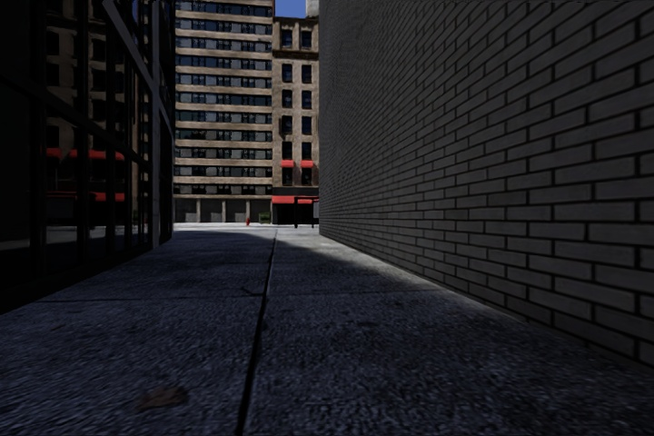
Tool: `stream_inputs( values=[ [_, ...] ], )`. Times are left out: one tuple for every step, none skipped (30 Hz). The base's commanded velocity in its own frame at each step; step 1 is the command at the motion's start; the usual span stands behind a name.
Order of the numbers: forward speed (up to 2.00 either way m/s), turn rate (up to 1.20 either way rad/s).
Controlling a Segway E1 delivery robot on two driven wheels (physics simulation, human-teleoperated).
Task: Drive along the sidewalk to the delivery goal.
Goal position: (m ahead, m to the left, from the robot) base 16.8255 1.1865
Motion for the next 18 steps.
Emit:
stream_inputs(
  values=[
    [2.00, 0.00],
    [2.00, 0.00],
    [2.00, 0.00],
    [2.00, 0.00],
    [2.00, 0.00],
    [2.00, 0.00],
    [2.00, 0.00],
    [2.00, 0.00],
    [2.00, 0.00],
    [2.00, 0.00],
    [2.00, 0.00],
    [2.00, 0.00],
    [2.00, 0.00],
    [2.00, 0.00],
    [2.00, 0.00],
    [2.00, 0.00],
    [2.00, 0.00],
    [2.00, 0.00]
  ],
)
